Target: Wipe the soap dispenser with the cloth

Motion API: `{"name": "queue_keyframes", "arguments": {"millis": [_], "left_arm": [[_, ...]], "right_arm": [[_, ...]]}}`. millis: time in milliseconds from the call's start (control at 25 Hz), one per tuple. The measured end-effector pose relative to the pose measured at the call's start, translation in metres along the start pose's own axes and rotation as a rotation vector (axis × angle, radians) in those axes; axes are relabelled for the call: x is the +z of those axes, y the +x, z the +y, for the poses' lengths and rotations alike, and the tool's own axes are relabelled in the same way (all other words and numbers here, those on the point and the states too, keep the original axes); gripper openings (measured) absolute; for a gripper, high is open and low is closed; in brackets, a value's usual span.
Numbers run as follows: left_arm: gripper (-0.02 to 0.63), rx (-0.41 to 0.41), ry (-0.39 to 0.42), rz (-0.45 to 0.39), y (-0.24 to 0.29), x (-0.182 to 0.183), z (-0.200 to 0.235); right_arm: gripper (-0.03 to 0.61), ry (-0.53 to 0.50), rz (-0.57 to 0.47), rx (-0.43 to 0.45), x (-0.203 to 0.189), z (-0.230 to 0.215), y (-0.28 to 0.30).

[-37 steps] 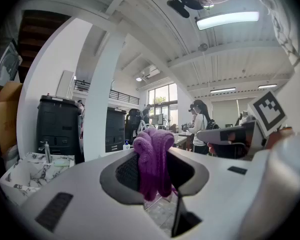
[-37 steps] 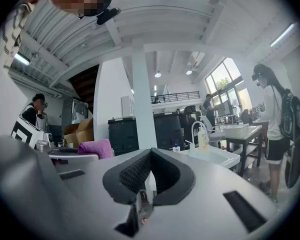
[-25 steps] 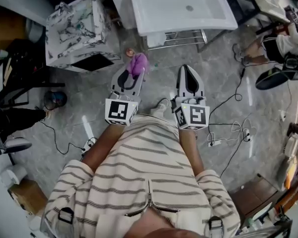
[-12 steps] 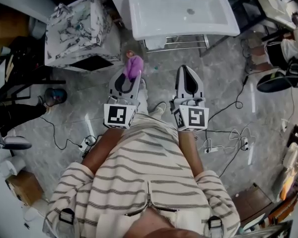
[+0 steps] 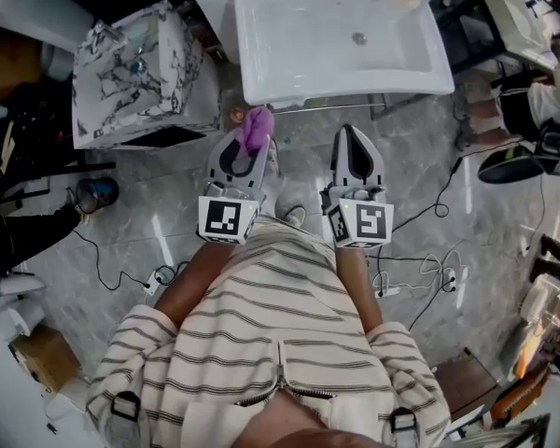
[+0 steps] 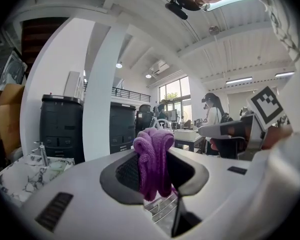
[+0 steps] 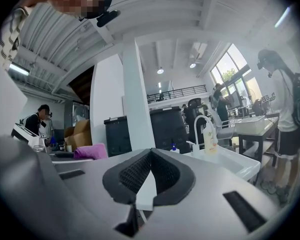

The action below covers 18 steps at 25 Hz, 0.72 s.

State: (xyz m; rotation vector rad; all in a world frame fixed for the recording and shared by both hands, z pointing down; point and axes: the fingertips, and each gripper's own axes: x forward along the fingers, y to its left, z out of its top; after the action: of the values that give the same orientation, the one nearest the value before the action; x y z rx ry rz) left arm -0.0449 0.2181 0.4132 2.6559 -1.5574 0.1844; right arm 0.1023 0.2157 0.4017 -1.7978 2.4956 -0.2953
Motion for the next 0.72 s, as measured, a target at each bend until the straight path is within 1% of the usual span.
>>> {"name": "queue_keyframes", "arguments": {"millis": [120,400,600,720], "left_arm": [[0.121,-0.021,-0.009,0.002,0.042,0.008,0.025],[0.120,-0.093,-0.004,-0.003,0.133,0.034,0.077],[0.120,-0.121,-0.016,0.005,0.178,0.036,0.108],[0.121,-0.133,-0.028,0.016,0.199,0.033,0.121]], "right_arm": [[0.009,-0.007,0.004,-0.009,0.008,-0.010,0.047],[0.009,-0.013,0.011,-0.064,0.033,-0.034,0.144],[0.009,-0.017,0.030,-0.098,0.037,-0.048,0.192],[0.009,-0.016,0.035,-0.104,0.039,-0.054,0.217]]}}
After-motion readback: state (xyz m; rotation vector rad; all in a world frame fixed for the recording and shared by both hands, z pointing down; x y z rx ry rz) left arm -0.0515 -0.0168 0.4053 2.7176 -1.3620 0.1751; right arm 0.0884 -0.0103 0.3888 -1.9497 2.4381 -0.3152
